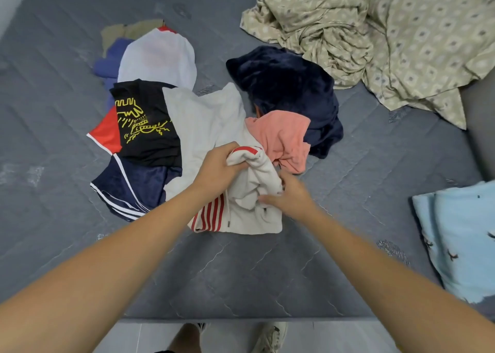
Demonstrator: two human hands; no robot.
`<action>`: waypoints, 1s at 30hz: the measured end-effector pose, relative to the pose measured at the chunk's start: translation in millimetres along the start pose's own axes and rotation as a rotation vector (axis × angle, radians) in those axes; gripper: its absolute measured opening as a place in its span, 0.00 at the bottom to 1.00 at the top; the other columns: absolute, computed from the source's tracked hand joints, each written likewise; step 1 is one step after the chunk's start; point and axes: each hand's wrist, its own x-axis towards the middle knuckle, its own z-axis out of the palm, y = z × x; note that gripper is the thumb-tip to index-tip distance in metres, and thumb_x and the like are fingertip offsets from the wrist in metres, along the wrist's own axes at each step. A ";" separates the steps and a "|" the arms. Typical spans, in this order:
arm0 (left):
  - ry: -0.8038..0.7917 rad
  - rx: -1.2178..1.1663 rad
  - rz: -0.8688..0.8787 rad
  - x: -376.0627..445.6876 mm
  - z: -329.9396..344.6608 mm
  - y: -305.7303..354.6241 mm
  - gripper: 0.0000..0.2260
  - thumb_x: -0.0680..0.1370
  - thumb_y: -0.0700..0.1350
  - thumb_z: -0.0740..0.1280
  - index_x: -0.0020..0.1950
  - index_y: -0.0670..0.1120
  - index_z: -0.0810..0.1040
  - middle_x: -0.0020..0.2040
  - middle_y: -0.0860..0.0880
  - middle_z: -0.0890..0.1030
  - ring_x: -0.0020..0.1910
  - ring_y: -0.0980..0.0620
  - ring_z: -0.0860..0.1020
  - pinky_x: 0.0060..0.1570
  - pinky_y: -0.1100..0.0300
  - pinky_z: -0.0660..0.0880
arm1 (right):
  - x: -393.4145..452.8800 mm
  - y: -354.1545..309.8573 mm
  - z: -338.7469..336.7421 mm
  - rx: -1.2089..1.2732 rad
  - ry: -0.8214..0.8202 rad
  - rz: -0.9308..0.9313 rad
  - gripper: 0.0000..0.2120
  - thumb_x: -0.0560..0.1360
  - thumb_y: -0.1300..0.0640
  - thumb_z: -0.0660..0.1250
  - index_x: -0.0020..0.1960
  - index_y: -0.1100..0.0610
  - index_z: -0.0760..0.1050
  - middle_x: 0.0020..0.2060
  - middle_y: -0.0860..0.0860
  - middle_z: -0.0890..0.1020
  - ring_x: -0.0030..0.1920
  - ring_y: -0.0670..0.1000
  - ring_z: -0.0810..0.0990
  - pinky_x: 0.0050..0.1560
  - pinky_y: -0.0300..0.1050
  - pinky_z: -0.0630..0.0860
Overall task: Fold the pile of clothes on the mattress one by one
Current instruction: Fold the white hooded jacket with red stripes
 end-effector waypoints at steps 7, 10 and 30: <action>0.075 -0.092 0.000 -2.4 -29.8 40.8 0.03 0.78 0.40 0.73 0.51 0.45 0.84 0.44 0.50 0.85 0.44 0.57 0.81 0.44 0.65 0.75 | -7.8 -14.7 3.2 0.262 0.171 0.024 0.08 0.82 0.59 0.67 0.56 0.62 0.79 0.48 0.55 0.85 0.52 0.58 0.83 0.48 0.46 0.76; 0.102 -0.086 -0.001 -3.6 -51.9 64.6 0.03 0.78 0.42 0.75 0.51 0.47 0.84 0.43 0.52 0.85 0.43 0.60 0.80 0.43 0.64 0.74 | -18.4 -44.8 -20.9 0.269 0.161 -0.067 0.10 0.83 0.53 0.65 0.59 0.56 0.80 0.52 0.50 0.86 0.56 0.53 0.83 0.54 0.47 0.79; 0.314 -0.063 0.186 -32.1 -216.9 356.2 0.07 0.72 0.48 0.81 0.49 0.54 0.88 0.45 0.56 0.88 0.47 0.63 0.84 0.48 0.62 0.78 | -119.2 -322.4 -281.5 -0.181 0.072 -0.429 0.28 0.69 0.35 0.75 0.30 0.57 0.69 0.26 0.48 0.70 0.29 0.45 0.66 0.32 0.46 0.61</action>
